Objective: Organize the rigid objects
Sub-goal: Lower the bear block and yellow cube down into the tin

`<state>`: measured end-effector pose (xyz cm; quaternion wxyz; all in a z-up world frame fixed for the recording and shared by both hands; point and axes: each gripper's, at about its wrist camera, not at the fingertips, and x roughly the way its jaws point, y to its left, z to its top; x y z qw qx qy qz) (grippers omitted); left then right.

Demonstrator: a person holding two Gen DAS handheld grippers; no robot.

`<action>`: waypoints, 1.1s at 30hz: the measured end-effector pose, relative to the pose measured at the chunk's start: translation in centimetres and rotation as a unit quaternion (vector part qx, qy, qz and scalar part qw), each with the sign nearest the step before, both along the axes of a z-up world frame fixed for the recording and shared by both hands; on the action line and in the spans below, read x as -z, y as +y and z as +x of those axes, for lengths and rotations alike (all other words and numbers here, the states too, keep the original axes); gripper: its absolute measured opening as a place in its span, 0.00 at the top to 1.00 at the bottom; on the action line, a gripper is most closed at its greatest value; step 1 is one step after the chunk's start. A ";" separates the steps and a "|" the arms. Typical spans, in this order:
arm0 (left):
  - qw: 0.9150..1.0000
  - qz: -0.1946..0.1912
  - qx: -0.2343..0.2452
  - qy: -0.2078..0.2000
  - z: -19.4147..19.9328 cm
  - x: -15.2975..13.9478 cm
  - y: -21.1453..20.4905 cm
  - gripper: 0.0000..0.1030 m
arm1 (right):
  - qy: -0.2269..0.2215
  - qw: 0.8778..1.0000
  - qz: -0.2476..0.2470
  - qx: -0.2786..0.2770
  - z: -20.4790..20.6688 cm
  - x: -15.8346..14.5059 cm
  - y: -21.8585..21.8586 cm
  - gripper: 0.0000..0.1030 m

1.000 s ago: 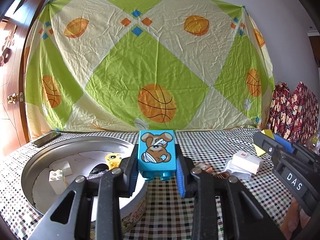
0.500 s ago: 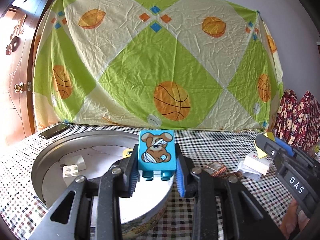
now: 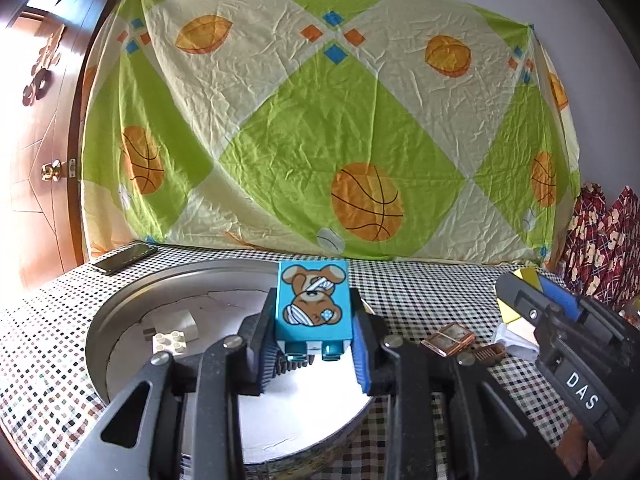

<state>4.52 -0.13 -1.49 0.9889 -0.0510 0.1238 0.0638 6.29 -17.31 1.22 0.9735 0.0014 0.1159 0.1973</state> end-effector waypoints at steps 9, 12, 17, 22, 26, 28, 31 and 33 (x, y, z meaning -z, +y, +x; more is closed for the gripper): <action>1.000 -0.008 -0.017 0.001 0.0 0.1 1.8 0.71 | -0.001 1.000 -0.006 -0.020 0.1 0.0 2.1 0.69; 1.000 -0.011 -0.021 0.002 0.0 0.1 2.3 0.71 | -0.001 1.000 -0.008 -0.026 0.2 0.0 2.7 0.69; 1.000 -0.015 -0.028 0.003 0.0 0.1 3.1 0.71 | 0.000 0.999 -0.011 -0.035 0.2 0.1 3.7 0.69; 0.999 -0.015 -0.035 0.004 -0.1 0.0 3.7 0.71 | 0.000 0.999 -0.012 -0.042 0.1 0.1 4.4 0.69; 0.999 -0.017 -0.040 0.008 0.1 0.0 4.3 0.71 | 0.001 0.999 -0.013 -0.047 0.0 0.2 5.0 0.69; 0.999 -0.017 -0.042 0.008 0.1 0.0 4.5 0.71 | 0.000 0.999 -0.013 -0.049 0.0 0.2 5.2 0.69; 0.999 -0.018 -0.046 0.008 0.0 0.0 4.9 0.71 | 0.000 0.998 -0.014 -0.053 -0.1 0.1 5.6 0.69; 0.999 -0.017 -0.050 0.009 0.0 0.0 5.2 0.71 | 0.000 0.998 -0.013 -0.056 -0.1 0.1 5.8 0.69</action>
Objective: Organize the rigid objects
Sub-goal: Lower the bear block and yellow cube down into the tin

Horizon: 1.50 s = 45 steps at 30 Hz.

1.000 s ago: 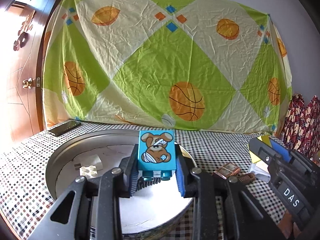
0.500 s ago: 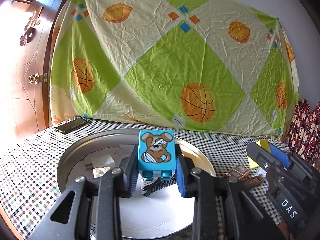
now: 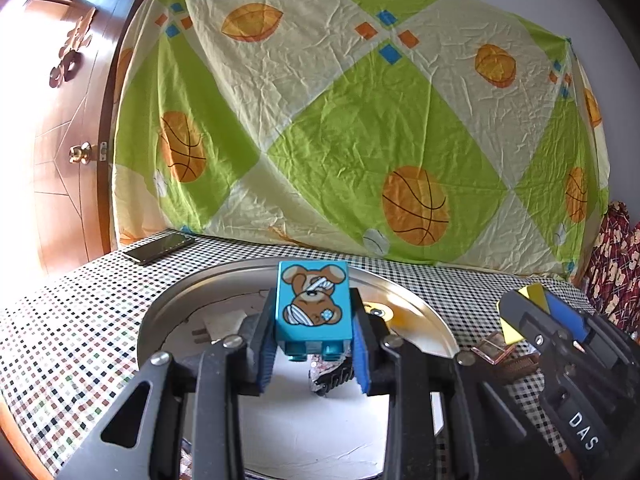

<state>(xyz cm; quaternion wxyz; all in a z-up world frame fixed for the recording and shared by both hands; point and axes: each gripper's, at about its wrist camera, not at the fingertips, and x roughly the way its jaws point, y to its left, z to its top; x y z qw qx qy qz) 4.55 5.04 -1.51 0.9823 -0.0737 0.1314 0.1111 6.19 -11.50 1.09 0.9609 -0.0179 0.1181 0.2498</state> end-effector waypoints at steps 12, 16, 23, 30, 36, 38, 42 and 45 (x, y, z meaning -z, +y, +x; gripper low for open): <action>1.000 -0.004 -0.015 0.008 0.1 0.2 1.7 0.71 | 0.002 1.000 -0.003 -0.017 -0.2 0.0 1.4 0.69; 1.000 -0.006 -0.021 0.008 0.0 0.2 2.3 0.71 | 0.001 1.000 -0.004 -0.021 -0.2 0.0 1.9 0.69; 1.000 -0.008 -0.027 0.014 0.2 0.3 3.1 0.71 | 0.001 0.999 -0.011 -0.032 -0.3 0.1 3.1 0.69; 0.999 -0.003 -0.030 0.016 0.2 0.3 3.4 0.71 | 0.001 0.999 -0.016 -0.038 -0.3 0.2 3.7 0.69; 0.999 -0.007 -0.027 0.028 0.6 0.5 4.1 0.71 | 0.014 0.999 -0.015 -0.045 0.2 0.5 4.0 0.69; 0.999 -0.003 -0.025 0.034 0.9 0.6 4.1 0.71 | 0.018 0.999 -0.015 -0.048 0.4 0.6 4.0 0.69; 0.999 -0.003 -0.016 0.047 1.5 0.8 4.2 0.71 | 0.027 0.998 -0.016 -0.052 0.8 0.8 4.2 0.69; 0.998 0.002 -0.007 0.062 2.1 0.9 4.2 0.71 | 0.028 0.998 -0.028 -0.052 1.2 0.9 4.5 0.69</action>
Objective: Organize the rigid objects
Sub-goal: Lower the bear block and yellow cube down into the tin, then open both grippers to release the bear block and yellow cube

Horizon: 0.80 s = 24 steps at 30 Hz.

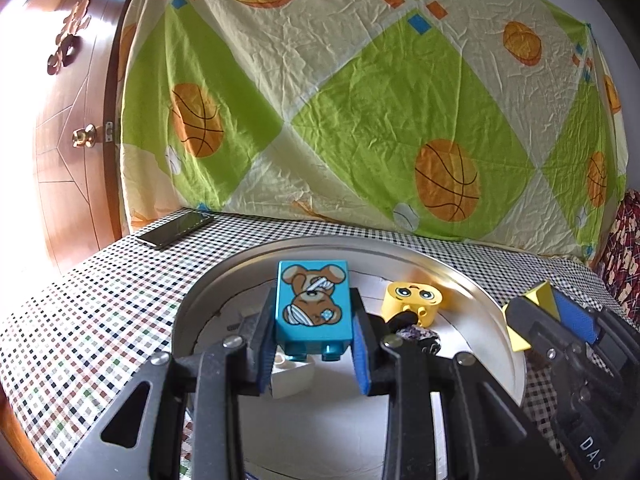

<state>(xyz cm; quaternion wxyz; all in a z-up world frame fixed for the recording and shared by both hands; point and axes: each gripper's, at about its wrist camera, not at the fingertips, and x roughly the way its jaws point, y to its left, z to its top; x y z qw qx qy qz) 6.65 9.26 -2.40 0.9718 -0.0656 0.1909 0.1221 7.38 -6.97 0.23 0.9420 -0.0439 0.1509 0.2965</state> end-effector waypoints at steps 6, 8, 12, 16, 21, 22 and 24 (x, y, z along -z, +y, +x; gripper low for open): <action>0.999 -0.004 0.020 0.041 1.9 0.2 0.8 0.71 | 0.049 0.999 0.008 -0.007 2.6 -0.3 -0.4 0.69; 0.998 0.000 0.023 0.053 2.4 0.2 0.9 0.71 | 0.061 0.998 0.003 -0.007 3.6 -0.3 -0.2 0.69; 0.997 0.002 0.037 0.074 3.3 0.2 0.8 0.71 | 0.090 0.996 -0.004 -0.012 5.4 -0.1 0.1 0.69; 0.994 0.006 0.050 0.097 4.1 0.3 0.7 0.71 | 0.118 0.993 -0.012 -0.017 6.8 0.3 0.7 0.69; 0.992 0.013 0.057 0.115 4.6 0.4 0.6 0.71 | 0.140 0.990 -0.019 -0.016 7.9 0.8 1.1 0.69; 0.991 0.017 0.057 0.119 4.6 0.5 0.4 0.71 | 0.142 0.989 -0.021 -0.015 8.0 0.9 1.2 0.69; 0.990 0.021 0.058 0.124 4.7 0.5 0.3 0.70 | 0.147 0.989 -0.023 -0.015 8.3 1.0 1.3 0.69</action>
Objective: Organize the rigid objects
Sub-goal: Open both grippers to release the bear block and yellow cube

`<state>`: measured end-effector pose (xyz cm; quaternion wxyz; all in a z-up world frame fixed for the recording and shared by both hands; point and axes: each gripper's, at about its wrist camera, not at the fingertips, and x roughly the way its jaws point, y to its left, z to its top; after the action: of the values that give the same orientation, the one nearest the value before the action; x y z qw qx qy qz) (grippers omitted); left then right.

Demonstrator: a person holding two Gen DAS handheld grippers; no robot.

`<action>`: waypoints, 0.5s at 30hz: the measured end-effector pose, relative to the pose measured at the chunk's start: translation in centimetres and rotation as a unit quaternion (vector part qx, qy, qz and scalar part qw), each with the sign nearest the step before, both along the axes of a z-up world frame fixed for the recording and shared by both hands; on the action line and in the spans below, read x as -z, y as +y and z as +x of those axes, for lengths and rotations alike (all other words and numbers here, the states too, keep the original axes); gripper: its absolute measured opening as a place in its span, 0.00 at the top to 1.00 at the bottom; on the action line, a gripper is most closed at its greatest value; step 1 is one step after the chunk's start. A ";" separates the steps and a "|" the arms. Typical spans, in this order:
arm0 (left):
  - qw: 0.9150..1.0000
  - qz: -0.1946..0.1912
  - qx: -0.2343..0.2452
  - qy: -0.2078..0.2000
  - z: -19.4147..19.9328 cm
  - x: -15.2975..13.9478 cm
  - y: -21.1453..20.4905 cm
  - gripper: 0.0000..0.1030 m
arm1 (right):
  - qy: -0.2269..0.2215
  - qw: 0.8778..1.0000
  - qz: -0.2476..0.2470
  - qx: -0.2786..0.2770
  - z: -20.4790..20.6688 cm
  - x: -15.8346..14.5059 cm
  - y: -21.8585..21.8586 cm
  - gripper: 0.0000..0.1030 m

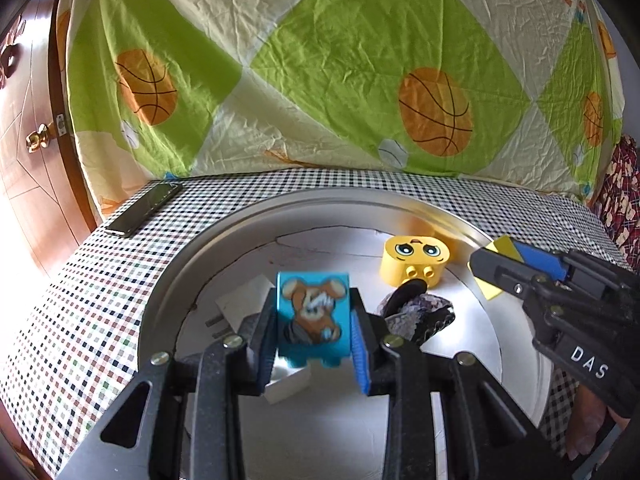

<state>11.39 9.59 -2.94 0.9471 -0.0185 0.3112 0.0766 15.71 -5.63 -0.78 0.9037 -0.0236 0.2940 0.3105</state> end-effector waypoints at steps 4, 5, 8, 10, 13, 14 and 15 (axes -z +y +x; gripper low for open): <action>1.000 0.009 -0.001 0.010 0.2 0.0 -0.2 0.70 | 0.008 1.000 -0.005 -0.001 0.3 0.3 0.2 0.69; 1.000 0.011 -0.002 0.009 0.2 0.0 -0.2 0.70 | 0.009 1.000 -0.002 -0.002 0.4 0.3 0.1 0.69; 1.000 0.014 -0.003 0.010 0.1 -0.1 -0.4 0.61 | 0.010 1.000 0.003 -0.002 0.4 0.2 0.1 0.60; 1.000 0.020 -0.008 0.004 -0.1 -0.3 -0.5 0.44 | 0.006 1.000 0.010 0.001 0.3 0.0 -0.2 0.48; 1.000 0.026 -0.011 -0.006 -0.4 -0.6 -0.6 0.26 | 0.003 1.000 0.021 0.007 0.1 -0.4 -0.8 0.35; 0.999 0.029 -0.012 -0.008 -0.6 -0.7 -0.7 0.24 | 0.001 1.000 0.022 0.010 0.1 -0.5 -1.0 0.35; 0.999 0.031 -0.014 -0.010 -0.7 -0.8 -0.8 0.20 | -0.001 1.000 0.023 0.014 0.0 -0.6 -1.2 0.35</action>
<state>10.68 8.77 -2.16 0.9492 0.0055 0.2986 0.0990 15.67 -6.87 -0.23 0.9083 0.0008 0.2864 0.3048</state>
